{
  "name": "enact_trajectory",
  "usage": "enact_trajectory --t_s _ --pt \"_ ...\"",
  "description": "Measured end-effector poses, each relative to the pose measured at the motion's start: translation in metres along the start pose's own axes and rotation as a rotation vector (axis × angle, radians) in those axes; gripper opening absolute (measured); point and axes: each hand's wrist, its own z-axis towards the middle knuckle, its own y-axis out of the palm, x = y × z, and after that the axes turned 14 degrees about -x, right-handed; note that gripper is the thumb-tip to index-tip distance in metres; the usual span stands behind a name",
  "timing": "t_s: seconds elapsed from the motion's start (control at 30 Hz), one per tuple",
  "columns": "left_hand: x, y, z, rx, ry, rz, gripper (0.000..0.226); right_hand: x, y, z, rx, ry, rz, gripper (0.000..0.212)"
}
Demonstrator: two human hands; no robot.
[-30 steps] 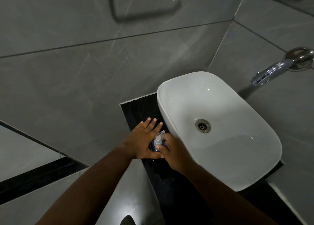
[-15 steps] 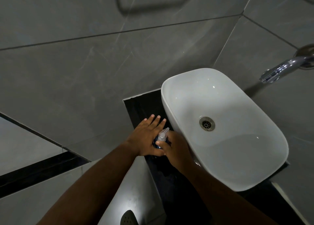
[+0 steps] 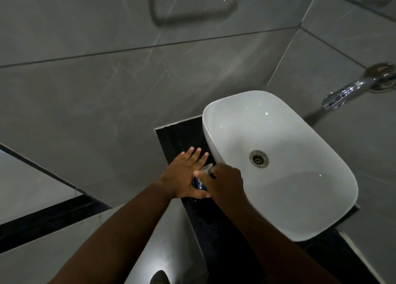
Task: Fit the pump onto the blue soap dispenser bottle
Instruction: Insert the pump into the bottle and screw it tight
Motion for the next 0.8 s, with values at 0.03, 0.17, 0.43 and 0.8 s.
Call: enact_trajectory --t_s 0.03,0.17,0.43,0.8 --pt "0.0 0.0 0.0 -0.003 0.001 -0.003 0.115 -0.004 -0.002 0.0 -0.022 -0.005 -0.019 0.044" --pt "-0.001 0.0 0.0 0.007 0.01 -0.026 0.116 -0.014 -0.015 0.005 -0.37 -0.065 -0.141 0.043" --pt "-0.004 0.003 0.001 0.052 0.038 -0.036 0.114 -0.007 -0.035 0.009 -0.453 -0.21 -0.299 0.023" --pt "0.001 0.001 -0.008 0.091 0.039 -0.093 0.119 0.0 -0.028 0.002 -0.449 -0.136 -0.152 0.048"
